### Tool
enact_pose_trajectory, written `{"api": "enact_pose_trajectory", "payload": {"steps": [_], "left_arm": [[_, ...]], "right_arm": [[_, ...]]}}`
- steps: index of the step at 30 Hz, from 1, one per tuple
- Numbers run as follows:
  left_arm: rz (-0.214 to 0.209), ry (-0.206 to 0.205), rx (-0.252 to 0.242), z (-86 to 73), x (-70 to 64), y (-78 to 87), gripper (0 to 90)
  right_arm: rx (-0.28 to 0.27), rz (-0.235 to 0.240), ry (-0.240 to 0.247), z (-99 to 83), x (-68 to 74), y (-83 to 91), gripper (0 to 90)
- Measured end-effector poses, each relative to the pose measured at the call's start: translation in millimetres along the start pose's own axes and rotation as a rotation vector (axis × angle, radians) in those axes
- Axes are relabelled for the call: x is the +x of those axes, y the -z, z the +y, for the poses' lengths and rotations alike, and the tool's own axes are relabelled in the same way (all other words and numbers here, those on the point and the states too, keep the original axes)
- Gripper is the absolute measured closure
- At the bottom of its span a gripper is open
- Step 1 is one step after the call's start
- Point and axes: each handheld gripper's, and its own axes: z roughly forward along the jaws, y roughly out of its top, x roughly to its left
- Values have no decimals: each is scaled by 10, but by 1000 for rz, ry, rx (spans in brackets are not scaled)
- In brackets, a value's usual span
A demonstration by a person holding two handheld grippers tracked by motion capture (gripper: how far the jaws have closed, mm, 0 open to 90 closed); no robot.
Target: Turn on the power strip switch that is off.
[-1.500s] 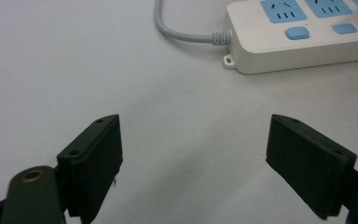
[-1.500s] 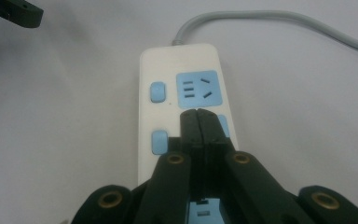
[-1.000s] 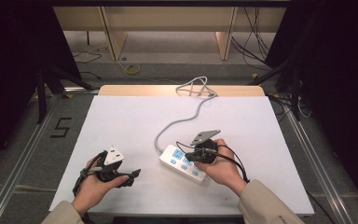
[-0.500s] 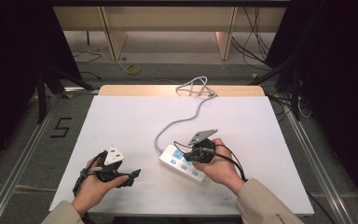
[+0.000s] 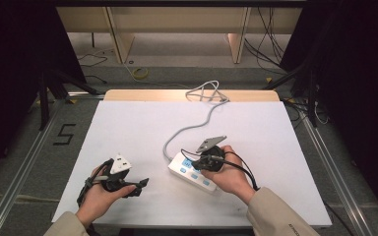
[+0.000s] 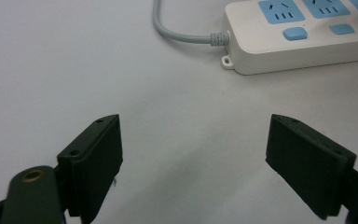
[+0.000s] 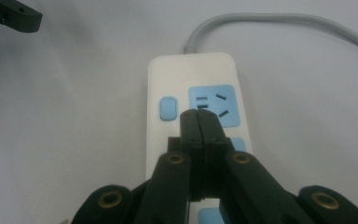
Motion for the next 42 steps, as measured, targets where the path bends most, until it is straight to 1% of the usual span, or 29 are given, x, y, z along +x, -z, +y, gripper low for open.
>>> {"api": "enact_pose_trajectory", "payload": {"steps": [3,4,6,7,11,12,20,22,24,28,29,32,33,42], "left_arm": [[0,-1,1,0,-1,0,182],[0,0,0,0,0,0,182],[0,0,0,0,0,0,182],[0,0,0,0,0,1,182],[0,-1,0,0,-2,0,182],[-1,-1,0,1,-2,-1,182],[-1,-1,0,0,-2,-1,183],[-1,-1,0,1,-2,-1,183],[-1,-1,0,0,-2,-1,183],[-1,-1,0,1,-2,-1,183],[-1,-1,0,1,-3,-1,182],[0,-1,0,1,-3,-1,183],[-1,-1,0,1,-3,-1,183],[0,-2,0,1,-3,-1,183]], "right_arm": [[0,1,12,13,2,-14,900],[3,3,3,19,11,-16,900],[3,3,5,22,12,-20,900],[3,4,13,26,12,-27,900],[3,5,13,37,18,-36,900],[5,5,20,38,16,-39,900],[10,7,24,65,27,-62,900],[7,8,16,71,33,-70,900],[10,8,27,75,30,-78,900],[10,9,22,86,39,-84,900],[11,10,29,92,40,-88,900],[10,12,25,100,49,-95,900],[13,13,34,106,48,-101,900],[14,17,32,137,69,-129,900]]}}
